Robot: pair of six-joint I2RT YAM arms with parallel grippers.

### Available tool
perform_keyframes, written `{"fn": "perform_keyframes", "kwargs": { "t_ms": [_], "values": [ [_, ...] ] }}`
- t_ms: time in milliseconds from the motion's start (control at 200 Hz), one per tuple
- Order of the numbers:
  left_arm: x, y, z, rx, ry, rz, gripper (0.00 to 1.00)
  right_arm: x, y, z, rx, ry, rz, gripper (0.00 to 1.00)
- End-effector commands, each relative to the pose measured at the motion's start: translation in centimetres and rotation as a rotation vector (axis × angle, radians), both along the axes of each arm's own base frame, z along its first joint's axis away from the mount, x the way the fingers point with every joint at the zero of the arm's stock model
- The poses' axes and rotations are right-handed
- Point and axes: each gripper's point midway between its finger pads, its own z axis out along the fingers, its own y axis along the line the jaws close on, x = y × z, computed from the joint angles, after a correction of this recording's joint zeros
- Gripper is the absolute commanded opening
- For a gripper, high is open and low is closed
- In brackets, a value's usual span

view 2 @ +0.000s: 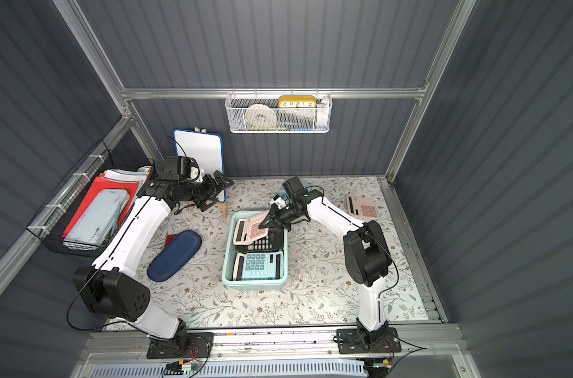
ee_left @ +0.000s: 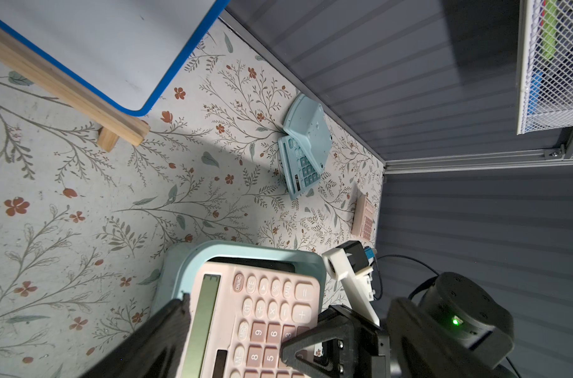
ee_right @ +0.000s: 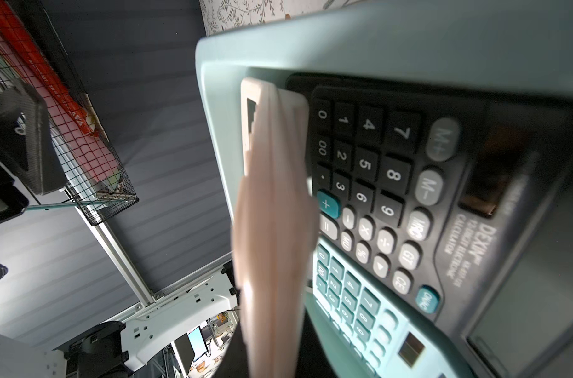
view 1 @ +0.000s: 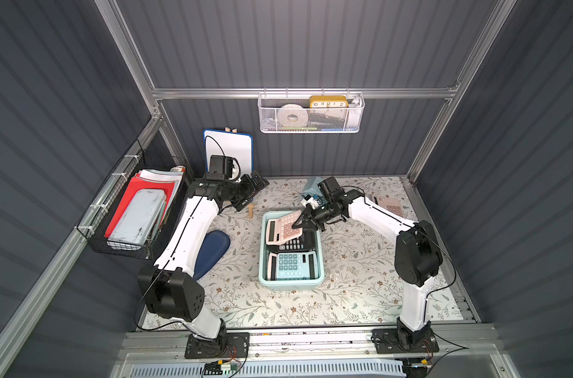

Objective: Put the calculator in the storage box
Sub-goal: Place the calculator in the storage box.

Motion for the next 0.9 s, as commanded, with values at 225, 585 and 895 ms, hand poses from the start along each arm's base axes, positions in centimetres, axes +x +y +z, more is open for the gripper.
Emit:
{"fn": "perform_keyframes", "kwargs": {
  "t_ms": [225, 585, 895],
  "values": [
    [0.1, 0.0, -0.1, -0.002, -0.011, -0.012, 0.99, -0.4, -1.5, -0.6, -0.126, -0.03, 0.01, 0.37],
    [0.2, -0.1, -0.4, -0.001, -0.001, -0.017, 0.99, -1.4, -6.3, 1.2, -0.379, -0.072, 0.039, 0.39],
    [-0.4, 0.4, -2.6, 0.03, 0.073, -0.003, 0.99, -1.6, -5.8, 1.6, -0.392, -0.1, 0.071, 0.37]
  ]
}}
